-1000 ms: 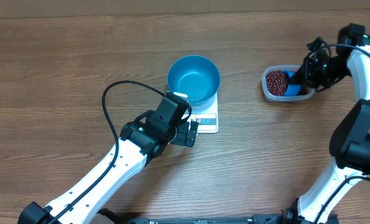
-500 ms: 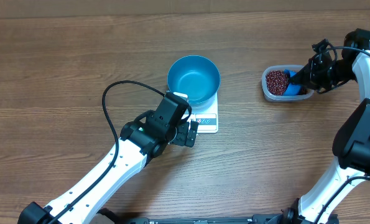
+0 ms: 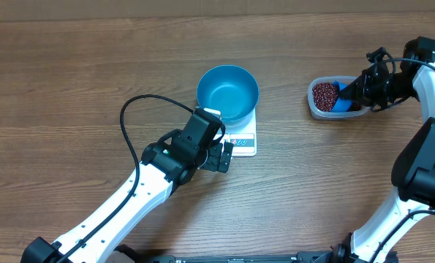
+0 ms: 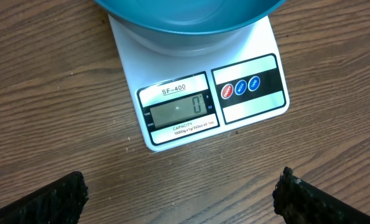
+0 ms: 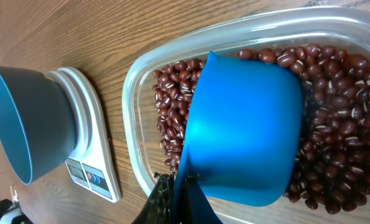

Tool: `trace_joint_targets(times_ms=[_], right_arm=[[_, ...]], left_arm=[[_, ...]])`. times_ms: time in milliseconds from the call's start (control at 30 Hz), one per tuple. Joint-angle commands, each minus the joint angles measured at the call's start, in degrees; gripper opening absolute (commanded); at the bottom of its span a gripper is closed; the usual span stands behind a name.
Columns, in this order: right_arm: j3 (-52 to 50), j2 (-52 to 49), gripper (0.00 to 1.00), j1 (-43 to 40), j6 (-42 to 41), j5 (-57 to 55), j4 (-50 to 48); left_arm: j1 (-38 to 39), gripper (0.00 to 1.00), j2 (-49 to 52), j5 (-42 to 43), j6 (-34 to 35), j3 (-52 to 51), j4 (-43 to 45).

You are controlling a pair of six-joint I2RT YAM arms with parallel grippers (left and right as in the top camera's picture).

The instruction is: Scoop item into bowl and weigh 150g on scale

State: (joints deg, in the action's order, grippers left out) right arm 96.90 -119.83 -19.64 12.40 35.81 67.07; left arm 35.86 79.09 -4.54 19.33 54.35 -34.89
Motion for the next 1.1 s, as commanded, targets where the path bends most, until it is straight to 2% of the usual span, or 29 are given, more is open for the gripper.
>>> trace_joint_targets(times_ms=[0,267,800,1067], right_arm=[[-3.2,-4.6,0.04,1.6,-0.4,-4.4,0.2],[-3.2,-4.6,0.04,1.2,-0.2,-3.8,3.7],[-3.2,-4.6,0.04,0.5,-2.1,-2.0,-1.9],[-3.0,-4.6,0.04,-0.9,1.6,-0.4,1.4]], left_arm=[[-0.2,1.0,-0.3,-0.5,-0.9,-0.7,0.0],[-0.2,1.0,-0.3,-0.5,-0.9,-0.7,0.0],[-0.2,1.0,-0.3,-0.5,-0.9,-0.7,0.0],[-0.2,1.0,-0.3,-0.5,-0.9,-0.7,0.0]])
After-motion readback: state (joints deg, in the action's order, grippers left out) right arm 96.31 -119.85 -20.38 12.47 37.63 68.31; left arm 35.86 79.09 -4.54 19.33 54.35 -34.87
